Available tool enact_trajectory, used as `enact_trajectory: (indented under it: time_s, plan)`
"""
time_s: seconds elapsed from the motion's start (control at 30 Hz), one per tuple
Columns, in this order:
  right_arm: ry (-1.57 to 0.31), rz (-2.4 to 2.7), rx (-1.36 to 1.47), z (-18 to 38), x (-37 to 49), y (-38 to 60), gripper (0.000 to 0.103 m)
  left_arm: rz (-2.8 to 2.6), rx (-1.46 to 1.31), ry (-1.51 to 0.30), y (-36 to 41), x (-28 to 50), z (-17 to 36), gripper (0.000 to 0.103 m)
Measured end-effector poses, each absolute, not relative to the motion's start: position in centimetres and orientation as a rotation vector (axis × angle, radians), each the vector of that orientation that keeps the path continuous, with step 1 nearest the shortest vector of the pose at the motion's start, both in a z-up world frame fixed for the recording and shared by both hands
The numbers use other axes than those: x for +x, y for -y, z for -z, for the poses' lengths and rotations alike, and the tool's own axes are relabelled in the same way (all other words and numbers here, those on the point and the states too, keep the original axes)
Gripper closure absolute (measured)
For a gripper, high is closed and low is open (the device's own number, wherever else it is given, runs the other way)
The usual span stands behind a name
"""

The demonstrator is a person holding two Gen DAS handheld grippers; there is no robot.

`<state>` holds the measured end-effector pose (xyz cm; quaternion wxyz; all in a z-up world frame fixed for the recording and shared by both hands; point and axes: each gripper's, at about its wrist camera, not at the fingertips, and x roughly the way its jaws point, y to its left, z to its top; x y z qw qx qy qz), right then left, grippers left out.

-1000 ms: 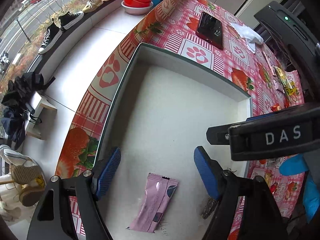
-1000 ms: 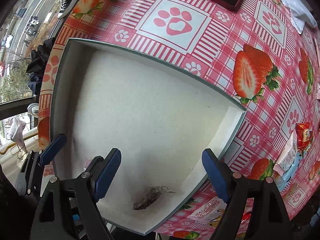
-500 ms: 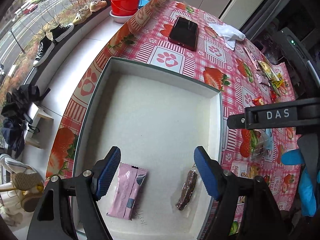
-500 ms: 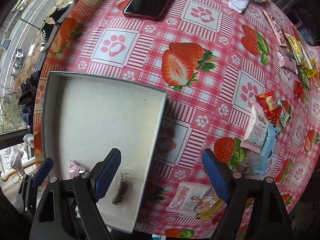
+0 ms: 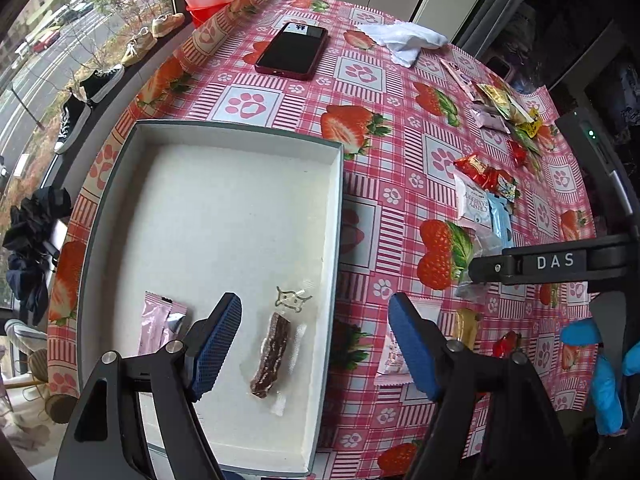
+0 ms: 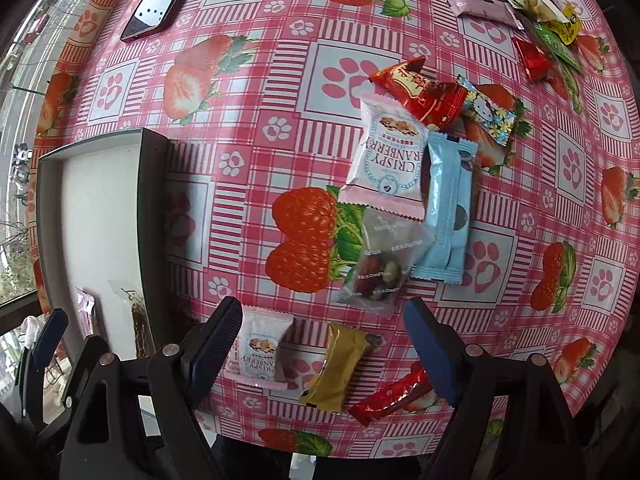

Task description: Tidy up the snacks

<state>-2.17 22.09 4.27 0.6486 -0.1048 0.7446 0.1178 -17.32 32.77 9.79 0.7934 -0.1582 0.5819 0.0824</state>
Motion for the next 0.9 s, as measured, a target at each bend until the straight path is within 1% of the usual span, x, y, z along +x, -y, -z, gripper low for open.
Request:
enact_trajectory:
  time_s: [0.2,0.33,0.6,0.7,0.77,0.83,0.87,0.9]
  plan:
    - [-1.684,-0.221,-0.162,-4.2,-2.8,-13.0,0.019,-0.083,-0.267,-1.321,-25.9,-15.7,-8.6,0.024]
    - [-1.696,-0.164,-0.111,-3.7,-3.9,-6.3,0.019,-0.036,-0.261,-1.325,-22.6,-13.1,-7.9,0.023]
    - [-1.726,-0.092,0.003,-2.9,-6.8,4.3,0.019,-0.231,-0.321,-1.24,-23.5,-5.9,-3.4,0.022]
    - [-1.701,-0.092,-0.012,-2.9,-7.8,7.2,0.019,-0.277,-0.336,-1.179,-24.0,-3.6,-2.3,0.022]
    - [-1.661,-0.099,-0.043,-2.9,-8.3,8.9,0.019,-0.327,-0.285,-1.137,-23.9,-2.3,-1.7,0.022]
    - [-1.609,-0.117,-0.087,-2.7,-7.8,8.7,0.019,-0.36,-0.214,-1.093,-23.7,-1.1,-1.2,0.019]
    - [-1.577,-0.128,-0.105,-2.1,-6.6,7.5,0.019,-0.362,-0.192,-1.063,-23.5,-0.7,-1.0,0.013]
    - [-1.545,-0.139,-0.123,-1.9,-5.9,7.3,0.019,-0.364,-0.179,-1.035,-23.5,-0.4,-0.6,0.002]
